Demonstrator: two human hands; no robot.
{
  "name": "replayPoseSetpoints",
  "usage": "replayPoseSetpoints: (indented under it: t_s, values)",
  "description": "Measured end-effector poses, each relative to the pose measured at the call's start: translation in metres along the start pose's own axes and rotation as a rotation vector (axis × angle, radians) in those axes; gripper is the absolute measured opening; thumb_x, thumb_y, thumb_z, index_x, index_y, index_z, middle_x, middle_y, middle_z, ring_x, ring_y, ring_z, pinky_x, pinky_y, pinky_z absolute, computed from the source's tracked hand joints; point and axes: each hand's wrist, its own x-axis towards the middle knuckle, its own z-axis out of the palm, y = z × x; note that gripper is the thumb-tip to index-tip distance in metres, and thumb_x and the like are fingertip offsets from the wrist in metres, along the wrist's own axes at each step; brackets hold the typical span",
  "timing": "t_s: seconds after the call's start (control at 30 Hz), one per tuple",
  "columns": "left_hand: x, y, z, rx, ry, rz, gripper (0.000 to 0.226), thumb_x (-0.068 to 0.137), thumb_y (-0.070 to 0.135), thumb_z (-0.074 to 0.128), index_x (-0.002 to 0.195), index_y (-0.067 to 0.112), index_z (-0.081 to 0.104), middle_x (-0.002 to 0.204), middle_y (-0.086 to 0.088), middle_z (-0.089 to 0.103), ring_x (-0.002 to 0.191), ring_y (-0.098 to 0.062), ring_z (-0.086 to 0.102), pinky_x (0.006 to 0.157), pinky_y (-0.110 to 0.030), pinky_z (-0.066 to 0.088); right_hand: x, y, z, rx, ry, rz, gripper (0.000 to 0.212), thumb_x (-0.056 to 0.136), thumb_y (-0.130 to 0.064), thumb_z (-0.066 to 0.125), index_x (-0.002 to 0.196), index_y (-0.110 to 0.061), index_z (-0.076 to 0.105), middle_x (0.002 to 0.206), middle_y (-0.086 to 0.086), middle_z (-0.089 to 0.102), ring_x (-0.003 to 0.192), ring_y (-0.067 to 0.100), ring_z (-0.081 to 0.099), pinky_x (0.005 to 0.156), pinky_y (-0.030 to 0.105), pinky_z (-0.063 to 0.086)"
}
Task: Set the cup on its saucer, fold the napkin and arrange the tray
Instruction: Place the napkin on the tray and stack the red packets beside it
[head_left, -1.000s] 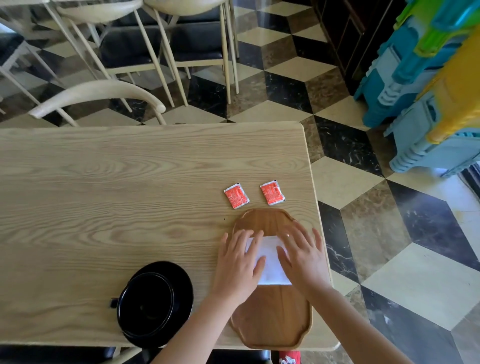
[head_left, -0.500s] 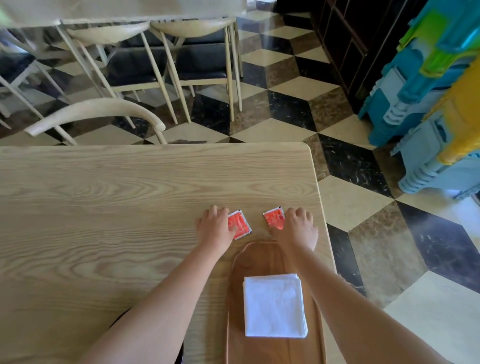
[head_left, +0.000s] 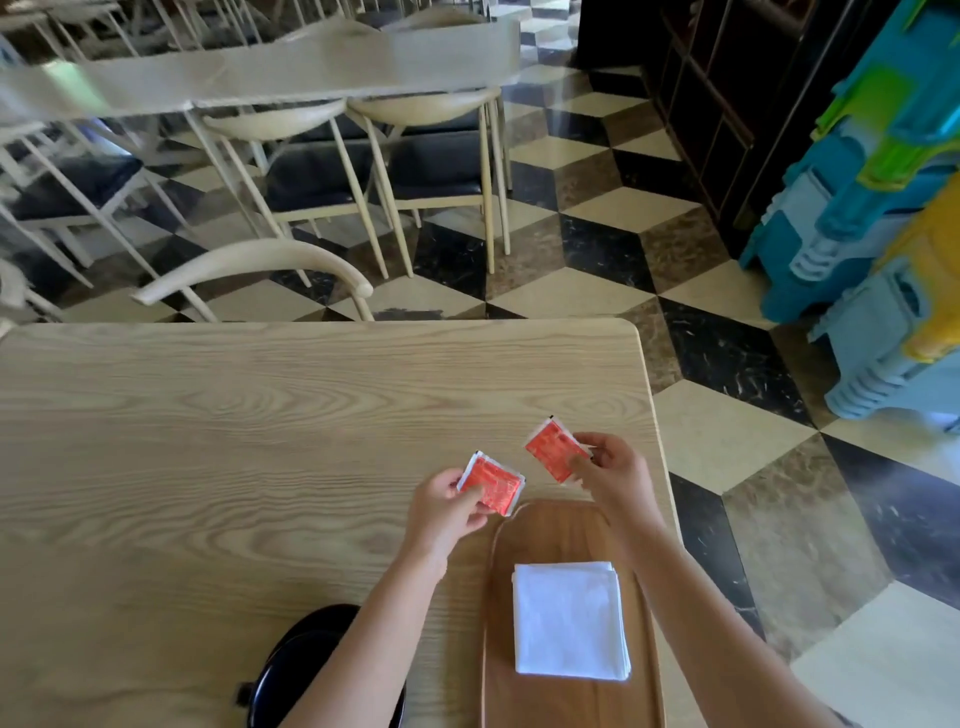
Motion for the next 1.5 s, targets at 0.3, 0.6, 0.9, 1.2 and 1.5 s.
replayPoseSetpoints:
  t_s: [0.3, 0.6, 0.9, 1.2, 1.5]
  values:
    - [-0.137, 0.068, -0.033, -0.174, -0.101, 0.271, 0.034, 0.094, 0.016, 0.047, 0.073, 0.025, 0.072, 0.074, -0.001, 0.074, 0.073, -0.016, 0.071, 0.06, -0.025, 0.056, -0.126, -0.089, -0.014, -0.044, -0.192, -0.221, 0.023, 0.078, -0.005, 0.066, 0.085, -0.027, 0.07, 0.075, -0.003, 0.073, 0.072, 0.014, 0.068, 0.07, 0.032, 0.054]
    - [-0.189, 0.076, -0.055, 0.019, -0.073, 0.56, 0.025, 0.088, 0.004, 0.057, 0.086, 0.025, 0.071, 0.083, 0.002, 0.075, 0.077, -0.014, 0.071, 0.062, -0.021, 0.056, -0.174, -0.121, -0.022, -0.082, -0.263, -0.354, 0.027, 0.079, -0.02, 0.071, 0.1, -0.035, 0.062, 0.1, -0.01, 0.064, 0.082, 0.008, 0.065, 0.07, 0.027, 0.055]
    - [-0.206, 0.072, -0.064, 0.032, -0.066, 0.494, 0.019, 0.086, 0.008, 0.059, 0.091, 0.023, 0.069, 0.083, -0.001, 0.074, 0.078, -0.01, 0.069, 0.065, -0.02, 0.054, -0.196, -0.115, -0.012, 0.056, -0.268, -0.297, 0.016, 0.084, 0.001, 0.06, 0.077, -0.011, 0.067, 0.069, 0.009, 0.072, 0.064, 0.02, 0.069, 0.056, 0.027, 0.056]
    - [-0.217, 0.077, -0.086, -0.541, -0.202, -0.041, 0.064, 0.065, 0.064, 0.059, 0.072, 0.003, 0.073, 0.07, -0.015, 0.072, 0.049, -0.021, 0.064, 0.038, -0.02, 0.047, -0.205, -0.12, -0.006, -0.4, 0.291, -1.071, 0.016, 0.079, 0.0, 0.064, 0.078, -0.016, 0.067, 0.079, -0.003, 0.066, 0.07, 0.013, 0.059, 0.052, 0.03, 0.048]
    - [-0.225, 0.082, -0.086, -0.373, 0.006, 0.398, 0.016, 0.081, 0.01, 0.066, 0.068, 0.017, 0.074, 0.07, -0.001, 0.072, 0.062, -0.011, 0.065, 0.053, -0.019, 0.053, -0.212, -0.109, -0.002, -0.335, 0.064, -1.184, 0.036, 0.074, -0.007, 0.051, 0.107, -0.013, 0.064, 0.115, 0.0, 0.057, 0.106, 0.013, 0.052, 0.083, 0.031, 0.047]
